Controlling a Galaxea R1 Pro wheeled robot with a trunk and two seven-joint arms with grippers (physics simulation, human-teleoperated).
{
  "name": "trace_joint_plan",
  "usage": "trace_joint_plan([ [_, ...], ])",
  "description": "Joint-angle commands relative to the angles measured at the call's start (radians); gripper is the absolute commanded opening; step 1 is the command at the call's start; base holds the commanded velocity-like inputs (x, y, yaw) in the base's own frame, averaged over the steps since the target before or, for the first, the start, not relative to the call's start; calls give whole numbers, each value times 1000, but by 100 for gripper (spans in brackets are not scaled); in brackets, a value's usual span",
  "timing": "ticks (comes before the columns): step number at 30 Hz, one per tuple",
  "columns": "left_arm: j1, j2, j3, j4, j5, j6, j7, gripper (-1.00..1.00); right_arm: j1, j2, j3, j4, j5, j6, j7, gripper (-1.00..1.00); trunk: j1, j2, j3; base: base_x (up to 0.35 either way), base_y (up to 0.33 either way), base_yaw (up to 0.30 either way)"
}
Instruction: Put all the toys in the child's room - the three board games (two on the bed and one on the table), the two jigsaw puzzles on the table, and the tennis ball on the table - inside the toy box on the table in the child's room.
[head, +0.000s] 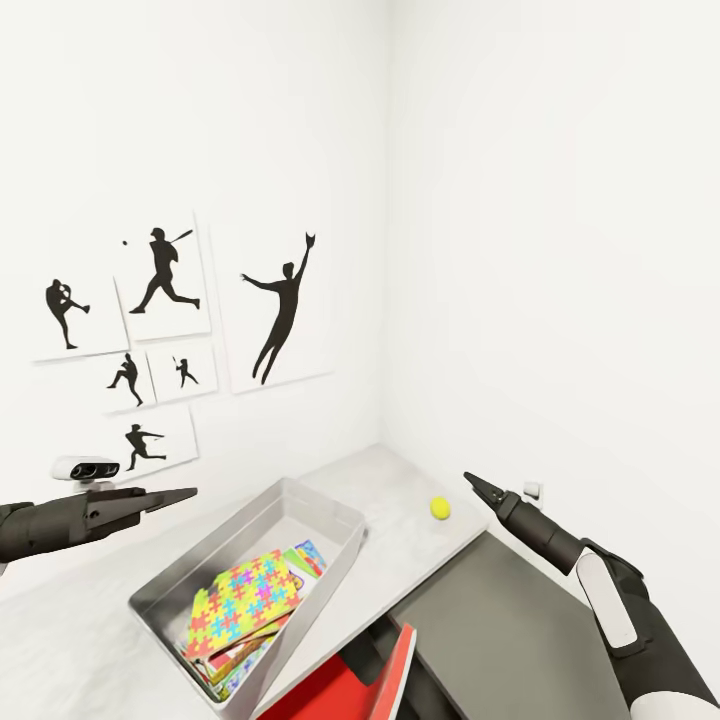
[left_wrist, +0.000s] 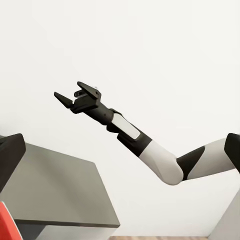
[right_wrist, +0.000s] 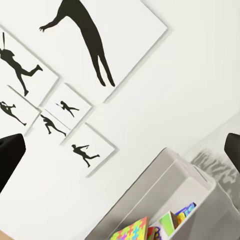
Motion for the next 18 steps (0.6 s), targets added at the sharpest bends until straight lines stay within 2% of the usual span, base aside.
trace_joint_plan([
  [1,-1,0,0,0,-1,11,-4,100,0,0,-1,0,-5,7,1,100,0,-1,-1,48,0,0],
  [6,0,-1,-2,0,0,10,-4,100,0,-1,-1,0,-4,9,0,100,0,-1,-3,98,-33,0],
  [15,0,-1,-3,0,0,9,-4,100,0,0,-1,0,-4,6,-1,100,0,-1,-5,18,-10,2],
  [18,0,-1,-3,0,-1,9,-4,100,0,0,-1,0,-4,5,-1,100,0,-1,-5,2,-1,116],
])
